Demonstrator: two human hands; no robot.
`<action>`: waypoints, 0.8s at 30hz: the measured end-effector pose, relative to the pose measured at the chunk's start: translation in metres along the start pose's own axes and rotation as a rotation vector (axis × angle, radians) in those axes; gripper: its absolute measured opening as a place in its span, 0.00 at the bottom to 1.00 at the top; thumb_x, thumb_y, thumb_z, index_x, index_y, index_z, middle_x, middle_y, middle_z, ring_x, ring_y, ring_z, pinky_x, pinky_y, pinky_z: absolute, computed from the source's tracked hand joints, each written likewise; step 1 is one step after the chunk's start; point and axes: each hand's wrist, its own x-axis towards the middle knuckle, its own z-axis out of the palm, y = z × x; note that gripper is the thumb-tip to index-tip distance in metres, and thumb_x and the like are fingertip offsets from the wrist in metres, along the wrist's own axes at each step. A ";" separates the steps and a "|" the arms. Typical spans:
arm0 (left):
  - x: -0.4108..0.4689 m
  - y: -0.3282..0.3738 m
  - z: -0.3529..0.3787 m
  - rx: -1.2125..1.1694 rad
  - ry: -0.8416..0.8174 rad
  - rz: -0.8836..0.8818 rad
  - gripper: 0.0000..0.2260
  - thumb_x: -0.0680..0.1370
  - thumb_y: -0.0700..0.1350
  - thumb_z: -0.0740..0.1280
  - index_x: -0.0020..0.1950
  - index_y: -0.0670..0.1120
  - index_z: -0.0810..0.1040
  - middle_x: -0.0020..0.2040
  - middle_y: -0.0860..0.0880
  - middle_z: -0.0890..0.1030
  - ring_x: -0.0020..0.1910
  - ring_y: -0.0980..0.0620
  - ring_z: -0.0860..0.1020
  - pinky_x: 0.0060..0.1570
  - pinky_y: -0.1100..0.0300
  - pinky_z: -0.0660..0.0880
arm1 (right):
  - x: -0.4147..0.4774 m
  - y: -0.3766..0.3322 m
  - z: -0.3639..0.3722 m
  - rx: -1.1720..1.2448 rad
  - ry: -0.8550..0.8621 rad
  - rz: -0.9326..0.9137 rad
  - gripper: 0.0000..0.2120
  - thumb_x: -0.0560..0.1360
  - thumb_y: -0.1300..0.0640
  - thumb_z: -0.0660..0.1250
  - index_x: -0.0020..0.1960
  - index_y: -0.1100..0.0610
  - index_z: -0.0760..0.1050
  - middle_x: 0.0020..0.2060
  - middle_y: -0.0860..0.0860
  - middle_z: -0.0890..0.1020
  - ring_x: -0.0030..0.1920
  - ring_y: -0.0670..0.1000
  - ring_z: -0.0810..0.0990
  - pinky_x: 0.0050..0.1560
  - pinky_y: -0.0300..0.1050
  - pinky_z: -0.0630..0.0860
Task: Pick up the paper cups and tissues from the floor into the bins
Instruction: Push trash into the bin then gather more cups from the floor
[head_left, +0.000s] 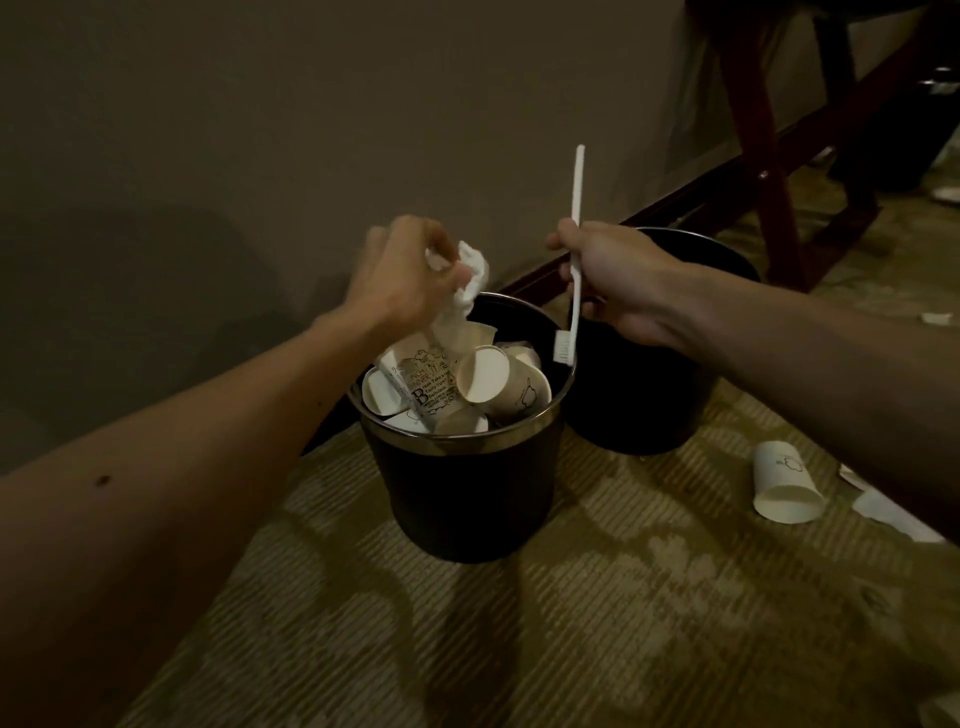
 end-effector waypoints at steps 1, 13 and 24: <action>0.000 -0.005 0.003 0.059 -0.077 -0.025 0.11 0.78 0.50 0.70 0.58 0.47 0.81 0.57 0.46 0.82 0.51 0.52 0.79 0.47 0.59 0.75 | 0.001 0.002 -0.001 -0.021 0.014 -0.024 0.14 0.82 0.50 0.57 0.61 0.54 0.75 0.39 0.46 0.70 0.38 0.45 0.68 0.37 0.41 0.65; 0.012 0.046 0.000 -0.426 -0.114 0.076 0.12 0.82 0.57 0.61 0.58 0.52 0.77 0.48 0.48 0.82 0.40 0.53 0.83 0.36 0.60 0.79 | -0.004 0.016 0.001 -0.628 0.083 -0.474 0.08 0.78 0.58 0.65 0.57 0.54 0.76 0.47 0.50 0.81 0.51 0.53 0.80 0.55 0.54 0.77; 0.007 0.026 0.026 -0.216 -0.278 0.043 0.07 0.79 0.49 0.67 0.51 0.48 0.81 0.40 0.52 0.84 0.35 0.59 0.83 0.34 0.67 0.77 | -0.003 0.038 0.001 -0.890 -0.194 -0.350 0.09 0.79 0.51 0.63 0.55 0.52 0.79 0.45 0.48 0.82 0.46 0.48 0.81 0.46 0.47 0.79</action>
